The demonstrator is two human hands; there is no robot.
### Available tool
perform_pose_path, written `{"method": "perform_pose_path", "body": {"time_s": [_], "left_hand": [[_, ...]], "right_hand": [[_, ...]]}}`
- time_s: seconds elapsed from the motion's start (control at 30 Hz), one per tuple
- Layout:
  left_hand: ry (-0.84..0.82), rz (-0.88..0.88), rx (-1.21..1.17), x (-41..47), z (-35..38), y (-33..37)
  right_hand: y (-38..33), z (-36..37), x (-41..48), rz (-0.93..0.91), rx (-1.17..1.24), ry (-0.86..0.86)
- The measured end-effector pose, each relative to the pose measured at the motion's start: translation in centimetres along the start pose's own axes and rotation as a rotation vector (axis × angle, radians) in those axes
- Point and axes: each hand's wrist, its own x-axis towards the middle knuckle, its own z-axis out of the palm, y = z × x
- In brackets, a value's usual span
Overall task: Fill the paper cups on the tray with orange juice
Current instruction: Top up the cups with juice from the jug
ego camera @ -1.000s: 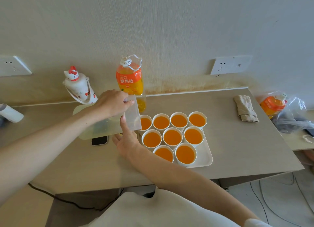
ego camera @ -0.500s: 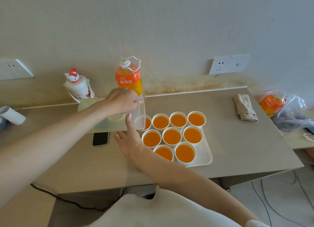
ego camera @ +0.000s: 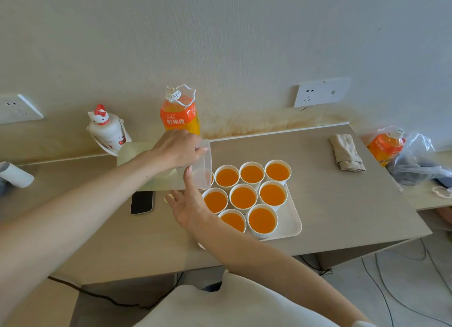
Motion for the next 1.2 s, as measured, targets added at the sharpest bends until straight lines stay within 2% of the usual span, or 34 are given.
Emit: {"method": "perform_pose_path", "body": {"time_s": [0.17,0.5,0.67,0.83,1.0,1.2], "left_hand": [[0.038,-0.043,-0.055,-1.0,0.5,-0.9],[0.104,-0.382,-0.334,-3.8,2.6,-3.9],[0.156,-0.472,-0.468,-5.3,3.7,-4.8],[0.193,-0.643,-0.604,-6.8,5.0,-5.9],[0.267,-0.747,-0.730,-8.0,5.7,-6.9],[0.412,-0.829,-0.908,-8.3,4.0,-7.1]], "right_hand": [[0.4,-0.3,0.5,0.017,-0.055,0.028],[2.0,0.2,3.0,0.033,-0.263,0.190],[2.2,0.5,2.4,0.023,-0.337,0.146],[2.6,0.5,1.5,0.005,-0.446,0.120],[1.8,1.1,0.7,0.023,-0.563,0.151],[0.7,3.0,-0.2,-0.129,-0.700,0.134]]}}
